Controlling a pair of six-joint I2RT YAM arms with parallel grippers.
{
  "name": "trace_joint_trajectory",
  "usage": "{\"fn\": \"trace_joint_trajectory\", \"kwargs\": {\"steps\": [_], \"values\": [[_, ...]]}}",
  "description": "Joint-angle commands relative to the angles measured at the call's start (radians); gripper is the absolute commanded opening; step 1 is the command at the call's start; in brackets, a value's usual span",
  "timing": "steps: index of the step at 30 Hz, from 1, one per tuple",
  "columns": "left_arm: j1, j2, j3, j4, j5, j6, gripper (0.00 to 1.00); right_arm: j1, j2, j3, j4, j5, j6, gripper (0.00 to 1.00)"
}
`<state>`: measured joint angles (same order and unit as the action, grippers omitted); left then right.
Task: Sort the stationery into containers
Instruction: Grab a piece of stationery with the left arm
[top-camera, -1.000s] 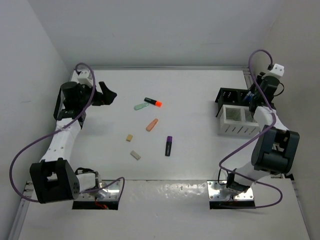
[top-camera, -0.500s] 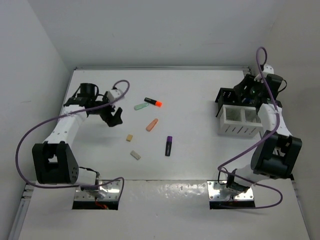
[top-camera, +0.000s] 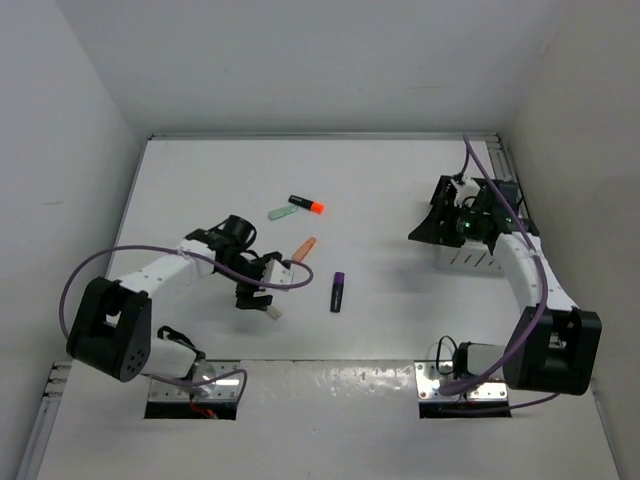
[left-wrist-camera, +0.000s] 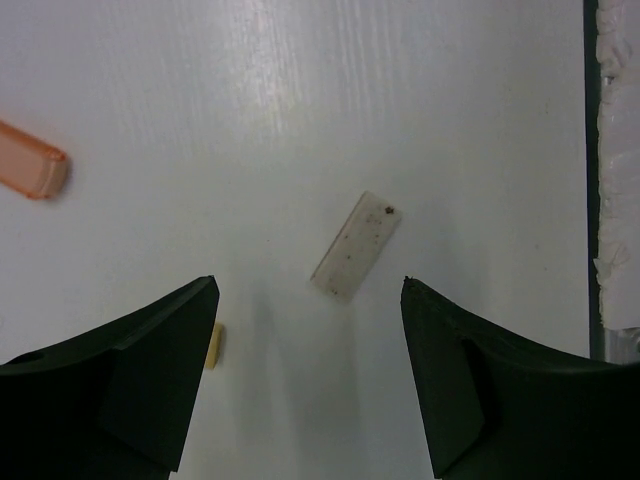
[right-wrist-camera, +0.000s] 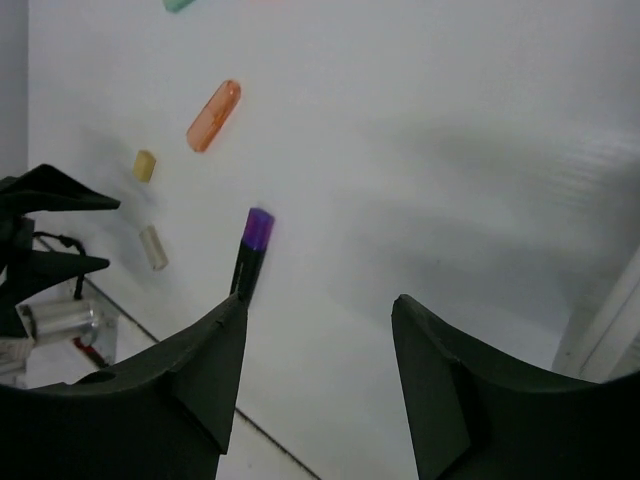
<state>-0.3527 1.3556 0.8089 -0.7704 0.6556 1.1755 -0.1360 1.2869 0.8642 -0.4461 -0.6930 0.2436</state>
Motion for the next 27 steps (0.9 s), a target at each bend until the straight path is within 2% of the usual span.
{"fn": "trace_joint_trajectory", "kwargs": {"steps": [1, 8, 16, 22, 27], "values": [[-0.058, 0.008, -0.037, 0.095, -0.007, 0.09, 0.79, 0.004, -0.041, -0.008, -0.077, -0.052, 0.003, 0.59], [-0.124, 0.091, -0.042, 0.125, -0.071, 0.127, 0.78, 0.003, -0.061, -0.025, -0.132, -0.063, -0.018, 0.59], [-0.163, 0.129, -0.091, 0.132, -0.14, 0.168, 0.71, 0.003, -0.08, -0.034, -0.141, -0.083, -0.006, 0.58], [-0.166, 0.116, -0.158, 0.189, -0.206, 0.162, 0.59, 0.029, -0.08, -0.03, -0.126, -0.097, 0.028, 0.57], [-0.158, 0.085, -0.169, 0.235, -0.222, 0.109, 0.38, 0.101, -0.11, -0.063, -0.042, -0.094, 0.109, 0.57]]}}
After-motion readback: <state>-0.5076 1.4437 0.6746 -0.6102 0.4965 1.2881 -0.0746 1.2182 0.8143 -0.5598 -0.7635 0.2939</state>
